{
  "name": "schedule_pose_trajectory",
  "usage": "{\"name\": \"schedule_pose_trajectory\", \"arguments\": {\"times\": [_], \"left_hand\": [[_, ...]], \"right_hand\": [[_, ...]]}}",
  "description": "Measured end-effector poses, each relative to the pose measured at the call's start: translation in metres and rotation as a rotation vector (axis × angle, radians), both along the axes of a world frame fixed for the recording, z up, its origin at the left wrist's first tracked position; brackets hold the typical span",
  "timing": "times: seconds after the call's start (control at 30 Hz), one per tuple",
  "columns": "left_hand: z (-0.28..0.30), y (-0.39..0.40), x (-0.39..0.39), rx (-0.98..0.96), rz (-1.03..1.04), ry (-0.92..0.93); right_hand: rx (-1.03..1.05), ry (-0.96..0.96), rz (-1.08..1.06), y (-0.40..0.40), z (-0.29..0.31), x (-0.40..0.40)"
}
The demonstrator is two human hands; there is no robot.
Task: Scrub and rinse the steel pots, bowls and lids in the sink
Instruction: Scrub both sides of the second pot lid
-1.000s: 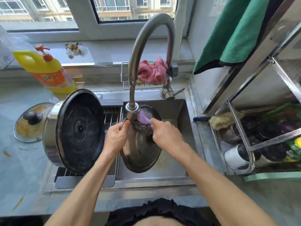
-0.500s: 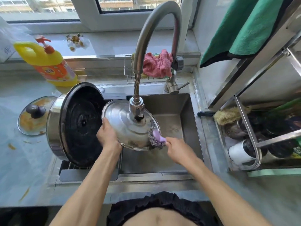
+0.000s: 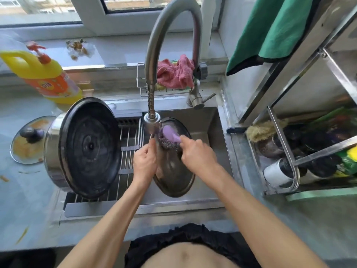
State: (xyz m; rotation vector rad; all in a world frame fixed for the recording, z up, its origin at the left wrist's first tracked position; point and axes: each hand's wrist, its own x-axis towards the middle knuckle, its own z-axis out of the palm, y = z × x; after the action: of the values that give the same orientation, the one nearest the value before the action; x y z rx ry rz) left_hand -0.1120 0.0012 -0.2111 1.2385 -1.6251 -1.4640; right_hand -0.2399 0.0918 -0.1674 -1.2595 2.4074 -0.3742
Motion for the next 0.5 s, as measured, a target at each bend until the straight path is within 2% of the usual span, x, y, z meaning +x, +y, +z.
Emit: {"name": "schedule_pose_trajectory", "arguments": {"times": [0.07,0.17,0.27,0.4,0.5], "left_hand": [[-0.005,-0.005,0.012,-0.028,-0.068,0.015],[-0.004,-0.016,0.023,0.01,-0.031,0.067],[0.009,-0.031,0.022,0.108,0.171,0.09],[0.002,-0.055,0.018,0.319,0.472,0.136],[-0.012,-0.053,0.015,0.366,0.552,0.077]], "right_hand": [[0.034,-0.061,-0.08,-0.009,-0.007,-0.022],[0.088,-0.14,-0.171,-0.007,-0.03,-0.054],[0.142,-0.159,-0.185,0.007,-0.05,-0.066],[0.153,-0.208,-0.163,0.027,-0.059,-0.036],[0.145,-0.225,-0.083,0.044,-0.047,0.001]]}}
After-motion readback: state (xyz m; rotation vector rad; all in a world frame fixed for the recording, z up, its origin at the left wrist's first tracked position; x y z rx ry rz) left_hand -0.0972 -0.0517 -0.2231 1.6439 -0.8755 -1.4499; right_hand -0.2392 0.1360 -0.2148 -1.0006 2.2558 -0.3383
